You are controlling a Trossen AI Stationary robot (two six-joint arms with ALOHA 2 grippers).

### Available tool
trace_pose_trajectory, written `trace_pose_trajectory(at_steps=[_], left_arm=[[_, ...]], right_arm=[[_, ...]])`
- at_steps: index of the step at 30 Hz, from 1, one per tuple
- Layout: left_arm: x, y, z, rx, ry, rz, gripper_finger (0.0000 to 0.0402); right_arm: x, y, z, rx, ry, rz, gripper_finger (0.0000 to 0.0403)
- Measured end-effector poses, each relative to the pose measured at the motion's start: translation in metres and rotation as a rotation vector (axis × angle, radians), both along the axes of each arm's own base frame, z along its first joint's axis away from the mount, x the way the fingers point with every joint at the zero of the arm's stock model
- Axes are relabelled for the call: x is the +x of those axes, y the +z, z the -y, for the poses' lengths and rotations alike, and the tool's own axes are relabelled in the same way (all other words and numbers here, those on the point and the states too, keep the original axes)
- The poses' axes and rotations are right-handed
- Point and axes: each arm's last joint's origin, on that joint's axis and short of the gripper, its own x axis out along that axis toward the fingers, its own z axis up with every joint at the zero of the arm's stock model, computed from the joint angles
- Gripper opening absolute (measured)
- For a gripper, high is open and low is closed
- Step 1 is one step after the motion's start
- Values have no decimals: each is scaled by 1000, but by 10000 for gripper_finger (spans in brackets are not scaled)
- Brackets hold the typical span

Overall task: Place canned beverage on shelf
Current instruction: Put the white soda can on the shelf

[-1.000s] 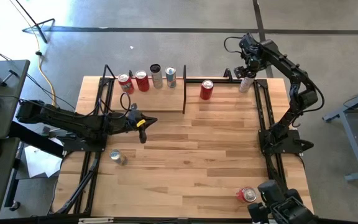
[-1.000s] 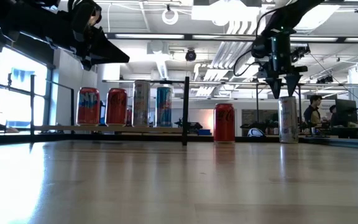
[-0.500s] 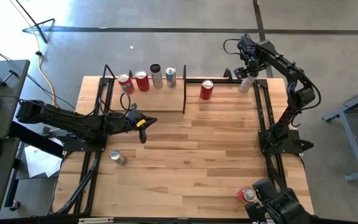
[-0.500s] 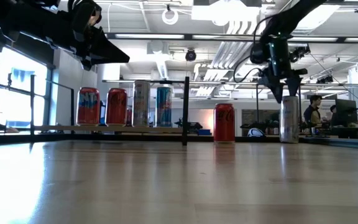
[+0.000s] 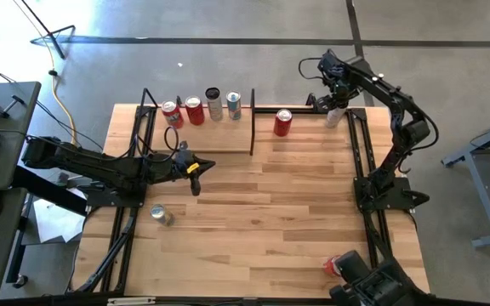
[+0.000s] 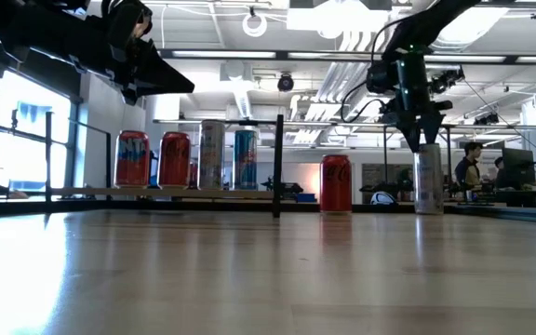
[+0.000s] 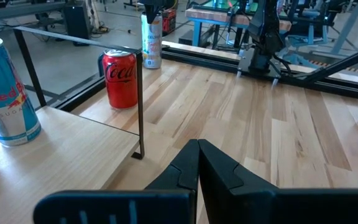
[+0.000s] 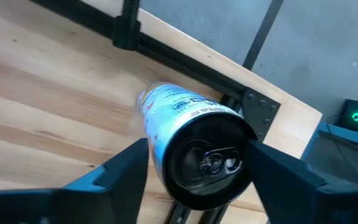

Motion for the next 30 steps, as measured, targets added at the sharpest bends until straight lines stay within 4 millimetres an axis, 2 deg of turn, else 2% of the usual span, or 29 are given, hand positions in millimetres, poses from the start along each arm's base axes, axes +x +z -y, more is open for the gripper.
trace_pose_trajectory(at_steps=[10, 21, 30], left_arm=[[0, 0, 0, 0, 0, 0, 0], [0, 0, 0, 0, 0, -1, 0], [0, 0, 0, 0, 0, -1, 0]], right_arm=[[8, 0, -6, -3, 39, -22, 112], [23, -1, -15, 13, 130, -20, 14], [24, 7, -24, 18, 188, -5, 0]])
